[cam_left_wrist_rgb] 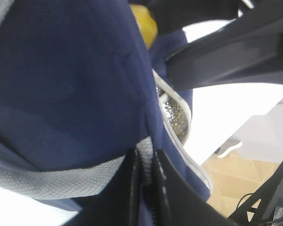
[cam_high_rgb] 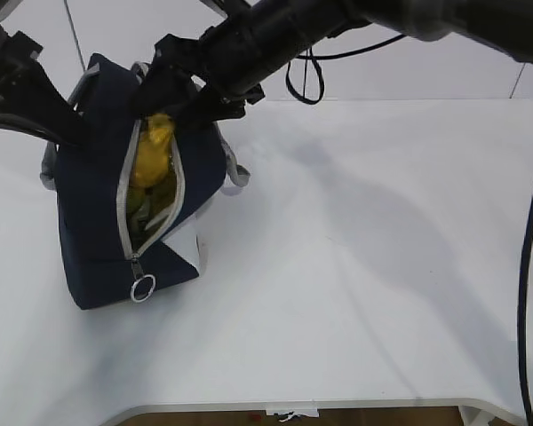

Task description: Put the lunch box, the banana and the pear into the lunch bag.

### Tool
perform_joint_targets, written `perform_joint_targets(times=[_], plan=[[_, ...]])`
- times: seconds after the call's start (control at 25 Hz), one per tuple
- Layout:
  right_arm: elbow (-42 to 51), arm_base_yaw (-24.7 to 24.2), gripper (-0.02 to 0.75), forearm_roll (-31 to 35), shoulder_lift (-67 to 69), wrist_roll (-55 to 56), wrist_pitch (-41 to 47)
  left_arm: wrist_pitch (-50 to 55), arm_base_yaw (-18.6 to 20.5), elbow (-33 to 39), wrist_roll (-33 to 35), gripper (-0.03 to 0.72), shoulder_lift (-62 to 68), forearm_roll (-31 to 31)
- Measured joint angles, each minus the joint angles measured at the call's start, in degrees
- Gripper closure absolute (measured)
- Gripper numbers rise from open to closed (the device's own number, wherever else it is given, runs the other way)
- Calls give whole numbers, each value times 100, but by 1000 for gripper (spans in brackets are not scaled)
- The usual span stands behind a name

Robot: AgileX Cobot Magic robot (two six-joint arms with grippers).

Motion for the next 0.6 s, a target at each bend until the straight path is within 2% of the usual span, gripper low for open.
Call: perform_joint_targets(times=[0.36, 0.6], plan=[[-537, -263, 152, -1704, 0, 581, 134, 0, 0, 0, 0, 675, 0, 11], [-545, -406, 156, -1939, 49, 726, 21, 0, 0, 0, 0, 675, 0, 11]])
